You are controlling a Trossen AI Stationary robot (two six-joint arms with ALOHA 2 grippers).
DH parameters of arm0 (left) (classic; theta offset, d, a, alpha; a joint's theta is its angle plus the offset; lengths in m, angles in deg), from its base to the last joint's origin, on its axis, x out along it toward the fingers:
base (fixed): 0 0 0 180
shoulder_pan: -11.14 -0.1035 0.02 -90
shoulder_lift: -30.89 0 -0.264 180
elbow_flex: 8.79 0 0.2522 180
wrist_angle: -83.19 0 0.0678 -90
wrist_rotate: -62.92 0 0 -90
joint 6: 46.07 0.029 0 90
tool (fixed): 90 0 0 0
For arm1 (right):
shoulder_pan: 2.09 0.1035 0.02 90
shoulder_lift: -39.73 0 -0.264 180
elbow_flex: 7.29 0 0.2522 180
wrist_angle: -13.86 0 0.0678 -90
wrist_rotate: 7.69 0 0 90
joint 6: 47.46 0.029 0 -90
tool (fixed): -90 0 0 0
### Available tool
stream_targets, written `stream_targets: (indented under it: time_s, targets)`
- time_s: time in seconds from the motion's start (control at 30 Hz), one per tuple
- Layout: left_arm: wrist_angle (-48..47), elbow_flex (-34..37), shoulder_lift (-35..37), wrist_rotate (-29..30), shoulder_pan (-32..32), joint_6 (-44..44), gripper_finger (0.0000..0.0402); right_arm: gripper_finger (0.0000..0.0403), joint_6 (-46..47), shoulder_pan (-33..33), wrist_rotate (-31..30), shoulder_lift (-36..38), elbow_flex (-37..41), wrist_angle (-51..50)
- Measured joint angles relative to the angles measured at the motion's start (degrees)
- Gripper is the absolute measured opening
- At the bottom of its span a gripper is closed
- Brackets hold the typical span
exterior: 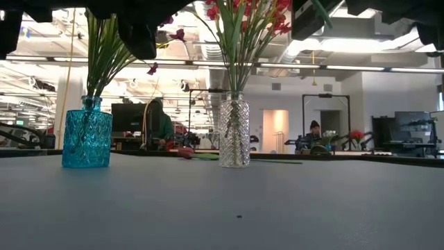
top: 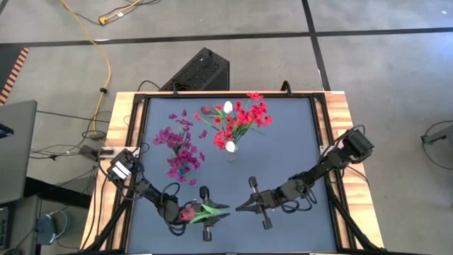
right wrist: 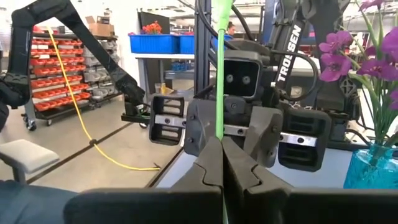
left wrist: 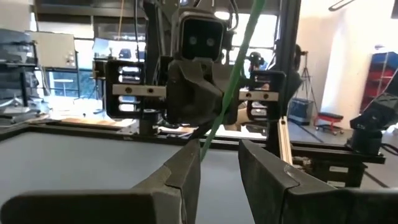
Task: Sort flowers into vase by color
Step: Put the bottom red tulip into the blue vase
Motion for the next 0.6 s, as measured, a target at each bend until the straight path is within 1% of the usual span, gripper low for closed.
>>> stream_targets:
  time_s: [0.2, 0.37, 0.6]
  targets:
    - [-0.1, -0.8, 0.0, -0.5, 0.0, 0.7, 0.0098, 0.0018, 0.2, -0.2, 0.0, 0.0, 0.0, -0.6]
    - [-0.1, -2.7, 0.7, -0.4, 0.0, 6.8, 0.0098, 0.0018, 0.2, -0.2, 0.0, 0.0, 0.0, -0.5]
    - [-0.2, -2.8, 5.1, 0.1, 0.0, 14.9, 0.0098, 0.0018, 0.1, -0.2, -0.1, 0.0, 0.0, -0.7]
